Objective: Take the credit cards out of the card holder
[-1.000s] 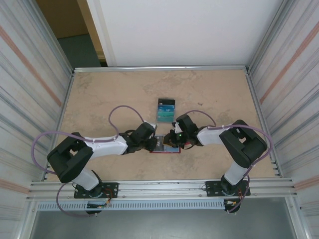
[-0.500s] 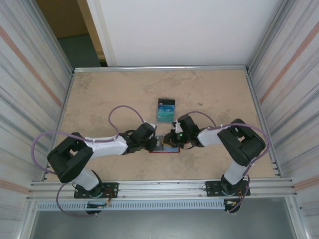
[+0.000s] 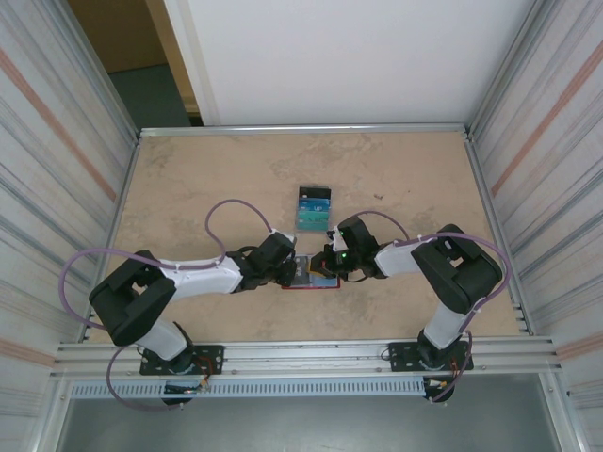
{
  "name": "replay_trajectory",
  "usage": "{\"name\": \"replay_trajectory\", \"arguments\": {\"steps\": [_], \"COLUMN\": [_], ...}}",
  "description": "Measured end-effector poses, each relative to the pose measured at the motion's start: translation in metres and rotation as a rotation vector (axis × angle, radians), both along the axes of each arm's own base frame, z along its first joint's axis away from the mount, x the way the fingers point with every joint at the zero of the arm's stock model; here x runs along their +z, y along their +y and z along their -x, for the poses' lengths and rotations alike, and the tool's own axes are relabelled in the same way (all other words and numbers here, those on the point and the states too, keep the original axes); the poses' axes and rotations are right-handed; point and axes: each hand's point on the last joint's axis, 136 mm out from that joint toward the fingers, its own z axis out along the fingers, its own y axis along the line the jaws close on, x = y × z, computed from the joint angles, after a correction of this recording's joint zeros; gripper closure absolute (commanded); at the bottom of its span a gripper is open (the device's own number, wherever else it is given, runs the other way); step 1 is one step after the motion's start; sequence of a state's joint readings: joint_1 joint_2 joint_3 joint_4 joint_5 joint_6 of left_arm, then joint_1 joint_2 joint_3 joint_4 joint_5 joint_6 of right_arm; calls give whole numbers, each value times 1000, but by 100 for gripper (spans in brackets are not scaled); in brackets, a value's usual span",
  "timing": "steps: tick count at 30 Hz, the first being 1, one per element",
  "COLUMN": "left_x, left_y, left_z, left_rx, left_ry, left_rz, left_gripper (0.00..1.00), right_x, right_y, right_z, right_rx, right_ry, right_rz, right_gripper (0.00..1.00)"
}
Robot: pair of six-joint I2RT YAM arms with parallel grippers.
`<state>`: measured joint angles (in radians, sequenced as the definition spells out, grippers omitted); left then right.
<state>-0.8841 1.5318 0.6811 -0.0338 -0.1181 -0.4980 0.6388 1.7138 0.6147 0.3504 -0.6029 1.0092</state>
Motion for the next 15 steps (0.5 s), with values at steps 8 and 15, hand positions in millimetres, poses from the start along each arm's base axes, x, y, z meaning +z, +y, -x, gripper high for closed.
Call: {"name": "replay_trajectory", "arguments": {"steps": [8,15], "left_x": [-1,0], "left_y": [2,3], "left_z": [1,1], "left_rx": [0,4], "left_ry": [8,11], "left_rz": [-11,-22], "left_gripper": [78,77], "right_x": [-1,-2], "right_y": [-8,-14], "right_z": [0,0], "right_rx": [-4,-6], "right_ry": [2,-3], "right_rz": [25,52], "right_gripper": [100,100]}}
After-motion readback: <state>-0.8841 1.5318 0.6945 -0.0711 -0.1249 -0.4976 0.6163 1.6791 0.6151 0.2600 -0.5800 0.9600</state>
